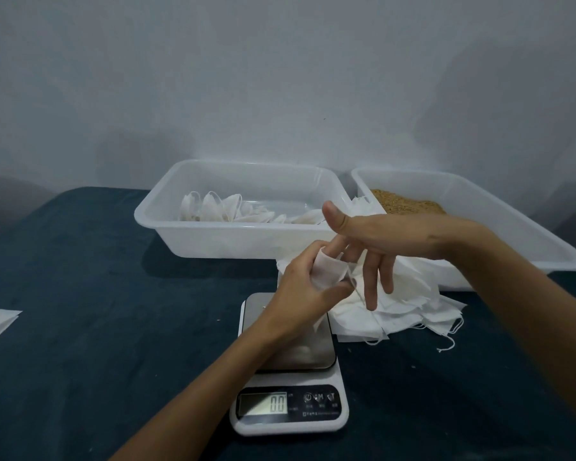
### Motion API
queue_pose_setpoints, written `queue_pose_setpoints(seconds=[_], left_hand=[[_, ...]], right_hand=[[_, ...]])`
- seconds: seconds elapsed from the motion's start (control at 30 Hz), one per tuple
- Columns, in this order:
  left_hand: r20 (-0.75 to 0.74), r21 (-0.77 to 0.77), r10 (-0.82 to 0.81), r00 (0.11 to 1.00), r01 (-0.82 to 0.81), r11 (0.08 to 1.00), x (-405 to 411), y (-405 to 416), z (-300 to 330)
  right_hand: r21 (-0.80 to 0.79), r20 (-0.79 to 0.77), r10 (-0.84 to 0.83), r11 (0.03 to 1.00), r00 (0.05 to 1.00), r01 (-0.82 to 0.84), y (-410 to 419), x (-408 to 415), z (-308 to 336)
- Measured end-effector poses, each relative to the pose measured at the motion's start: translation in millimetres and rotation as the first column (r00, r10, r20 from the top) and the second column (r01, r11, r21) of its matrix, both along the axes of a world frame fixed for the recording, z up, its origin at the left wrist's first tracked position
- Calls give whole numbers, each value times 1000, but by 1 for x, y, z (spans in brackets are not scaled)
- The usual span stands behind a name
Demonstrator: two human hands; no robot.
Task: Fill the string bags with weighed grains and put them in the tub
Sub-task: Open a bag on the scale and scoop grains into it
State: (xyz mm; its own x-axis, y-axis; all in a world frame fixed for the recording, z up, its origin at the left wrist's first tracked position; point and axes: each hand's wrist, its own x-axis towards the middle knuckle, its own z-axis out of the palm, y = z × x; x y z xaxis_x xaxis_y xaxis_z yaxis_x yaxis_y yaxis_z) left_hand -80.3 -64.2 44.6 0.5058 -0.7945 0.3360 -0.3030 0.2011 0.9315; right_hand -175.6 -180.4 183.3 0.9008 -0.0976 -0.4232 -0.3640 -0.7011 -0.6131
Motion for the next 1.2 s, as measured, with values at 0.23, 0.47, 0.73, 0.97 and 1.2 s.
queue_pose_setpoints(seconds=[0.23, 0.47, 0.73, 0.97, 1.2], left_hand=[[-64, -3, -113, 992, 113, 994, 0, 2, -2], [-100, -28, -150, 984, 148, 989, -3, 4, -2], [-142, -21, -177, 974, 175, 984, -3, 4, -4], [-158, -24, -127, 979, 124, 992, -2, 5, -1], [-157, -49, -105, 982, 99, 994, 1, 6, 1]], right_hand=[[-61, 28, -41, 997, 999, 43, -1, -5, 14], [-160, -37, 22, 987, 999, -27, 7, 1, 13], [-225, -116, 25, 973, 993, -51, 11, 4, 14], [-146, 83, 12, 989, 997, 1, 1, -3, 24], [-274, 508, -381, 779, 773, 564, -132, -23, -1]])
